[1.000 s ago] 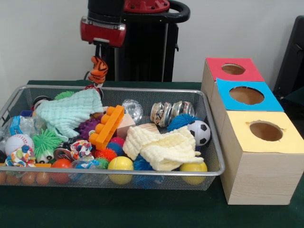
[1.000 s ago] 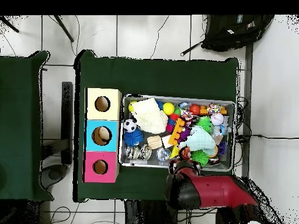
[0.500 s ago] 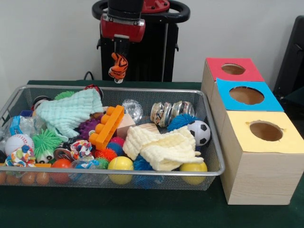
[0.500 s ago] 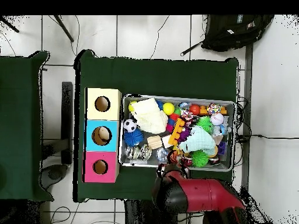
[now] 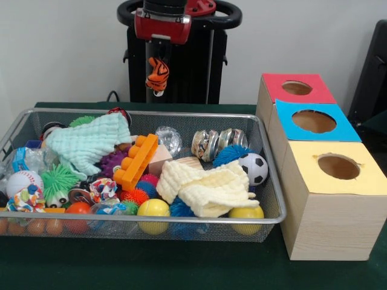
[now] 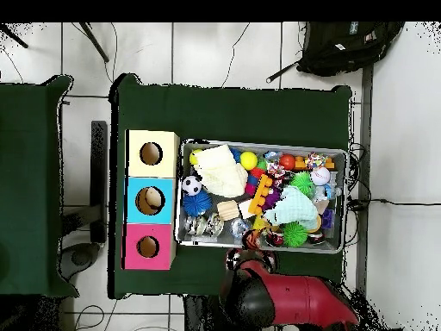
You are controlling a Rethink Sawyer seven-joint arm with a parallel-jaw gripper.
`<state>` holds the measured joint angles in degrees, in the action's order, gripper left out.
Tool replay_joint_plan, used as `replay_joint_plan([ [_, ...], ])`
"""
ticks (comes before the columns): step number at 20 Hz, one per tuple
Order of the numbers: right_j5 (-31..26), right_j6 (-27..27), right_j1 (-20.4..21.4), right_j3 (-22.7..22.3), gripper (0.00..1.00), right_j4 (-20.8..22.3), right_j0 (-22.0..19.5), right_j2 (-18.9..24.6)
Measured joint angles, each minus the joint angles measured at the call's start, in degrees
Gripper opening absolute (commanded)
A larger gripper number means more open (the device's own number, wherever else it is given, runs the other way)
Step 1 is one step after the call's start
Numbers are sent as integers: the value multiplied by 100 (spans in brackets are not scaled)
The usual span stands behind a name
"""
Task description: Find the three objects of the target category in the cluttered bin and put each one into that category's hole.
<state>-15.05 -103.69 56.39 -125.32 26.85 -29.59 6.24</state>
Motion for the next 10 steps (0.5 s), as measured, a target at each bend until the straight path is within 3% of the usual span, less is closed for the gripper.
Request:
replay_joint_plan([
  [10,59,0,51,-249,0,-270,129,-42],
])
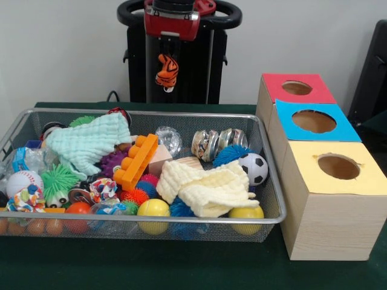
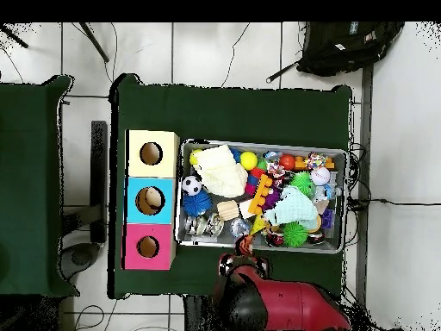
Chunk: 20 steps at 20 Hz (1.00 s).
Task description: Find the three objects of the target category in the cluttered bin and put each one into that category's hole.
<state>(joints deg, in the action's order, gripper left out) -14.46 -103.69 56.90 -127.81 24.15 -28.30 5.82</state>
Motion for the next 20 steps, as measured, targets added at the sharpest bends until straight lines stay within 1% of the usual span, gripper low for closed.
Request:
replay_joint_plan([
  [4,72,-4,4,-137,0,-133,182,-26],
  [10,126,-51,73,-394,0,-474,614,-26],
  [12,150,-84,135,-495,0,-629,796,-28],
  [17,164,-119,298,-664,0,-949,1107,-28],
  [18,164,-119,394,-718,0,-1086,1233,-29],
  [20,164,-119,476,-757,0,-1187,1327,-31],
])
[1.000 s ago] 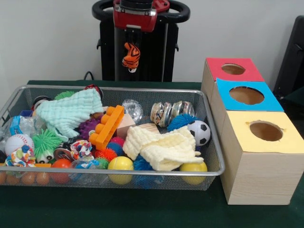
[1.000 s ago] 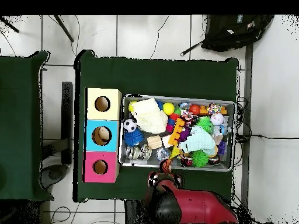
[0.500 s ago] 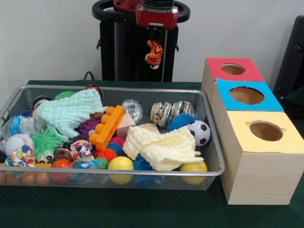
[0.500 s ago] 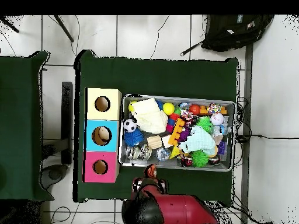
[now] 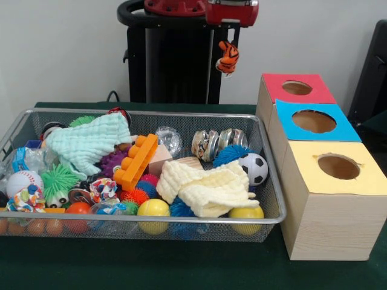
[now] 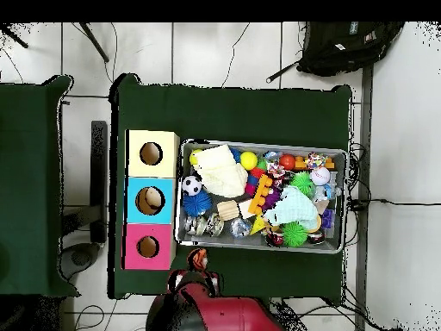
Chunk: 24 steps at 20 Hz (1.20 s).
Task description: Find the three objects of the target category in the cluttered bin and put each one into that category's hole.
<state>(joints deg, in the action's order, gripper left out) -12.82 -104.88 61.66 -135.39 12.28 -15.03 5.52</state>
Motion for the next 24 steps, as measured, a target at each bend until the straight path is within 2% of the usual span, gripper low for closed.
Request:
replay_joint_plan([
  [4,-1,0,330,-142,0,-303,161,-2],
  [11,-1,0,738,-182,0,-637,213,-47],
  [17,-2,0,726,-156,0,-736,528,-267],
  [24,-2,0,716,-68,0,-937,1269,-606],
])
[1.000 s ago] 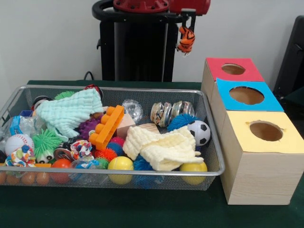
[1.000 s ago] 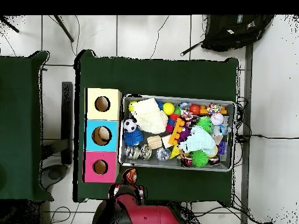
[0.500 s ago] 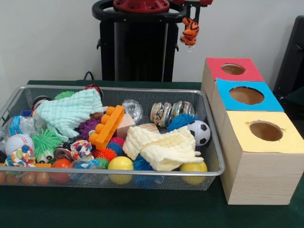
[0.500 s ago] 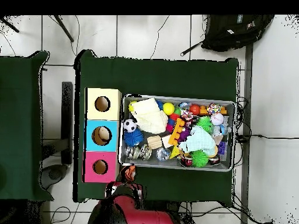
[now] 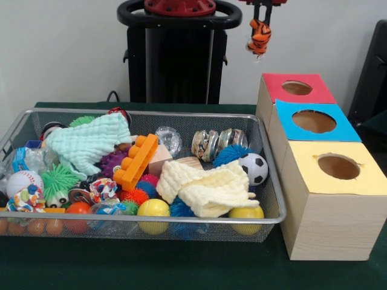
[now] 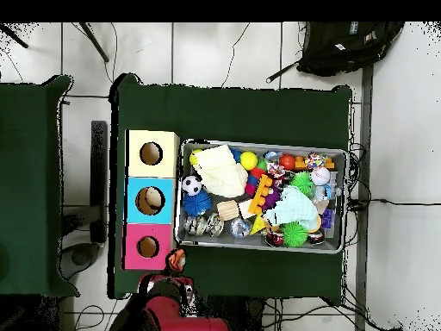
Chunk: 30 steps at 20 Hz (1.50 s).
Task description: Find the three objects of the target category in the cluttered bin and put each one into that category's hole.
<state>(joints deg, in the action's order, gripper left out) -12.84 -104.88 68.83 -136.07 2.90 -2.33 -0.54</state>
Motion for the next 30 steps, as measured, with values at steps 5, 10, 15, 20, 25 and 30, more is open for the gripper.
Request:
replay_joint_plan([
  [5,0,0,-14,64,0,-277,384,-165],
  [10,0,0,-107,233,0,-570,642,-319],
  [15,0,0,-232,369,0,-785,659,-364],
  [20,0,0,-400,449,0,-958,659,-363],
  [25,65,0,-628,549,0,-1092,659,-362],
  [30,289,-1,-867,621,0,-1151,616,-340],
])
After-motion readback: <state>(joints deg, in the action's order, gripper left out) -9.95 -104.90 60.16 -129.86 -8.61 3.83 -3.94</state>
